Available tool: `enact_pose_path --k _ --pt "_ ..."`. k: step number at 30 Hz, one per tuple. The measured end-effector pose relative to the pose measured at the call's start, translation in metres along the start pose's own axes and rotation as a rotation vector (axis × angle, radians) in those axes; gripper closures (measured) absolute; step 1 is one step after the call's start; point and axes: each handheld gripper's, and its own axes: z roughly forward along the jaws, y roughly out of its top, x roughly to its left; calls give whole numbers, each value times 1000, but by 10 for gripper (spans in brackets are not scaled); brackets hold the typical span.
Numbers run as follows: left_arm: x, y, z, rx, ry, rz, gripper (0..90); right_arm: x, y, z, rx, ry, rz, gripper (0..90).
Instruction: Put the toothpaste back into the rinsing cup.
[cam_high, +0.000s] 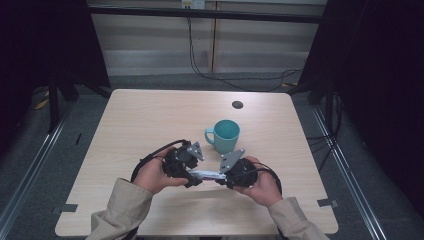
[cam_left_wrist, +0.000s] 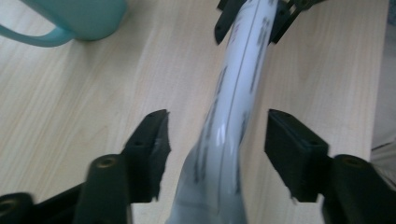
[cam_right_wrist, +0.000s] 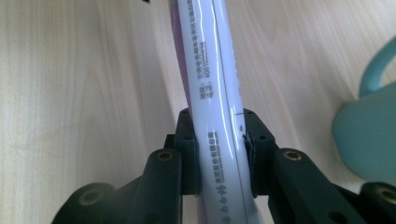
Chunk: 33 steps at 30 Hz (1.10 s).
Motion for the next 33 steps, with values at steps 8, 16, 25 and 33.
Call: enact_pose_path --k 8,16,25,33 --pt "8 -15 -12 -58 30 -61 323 -9 -13 -15 -4 -33 39 725" --pt "15 -32 -14 -105 49 -128 324 -17 -29 -20 -44 -37 127 725" --pt "14 -38 -3 -175 14 -179 331 -20 -32 -21 -127 -32 215 725" --pt "12 -33 4 -212 -10 -183 336 -22 -33 -21 -183 -19 284 725"
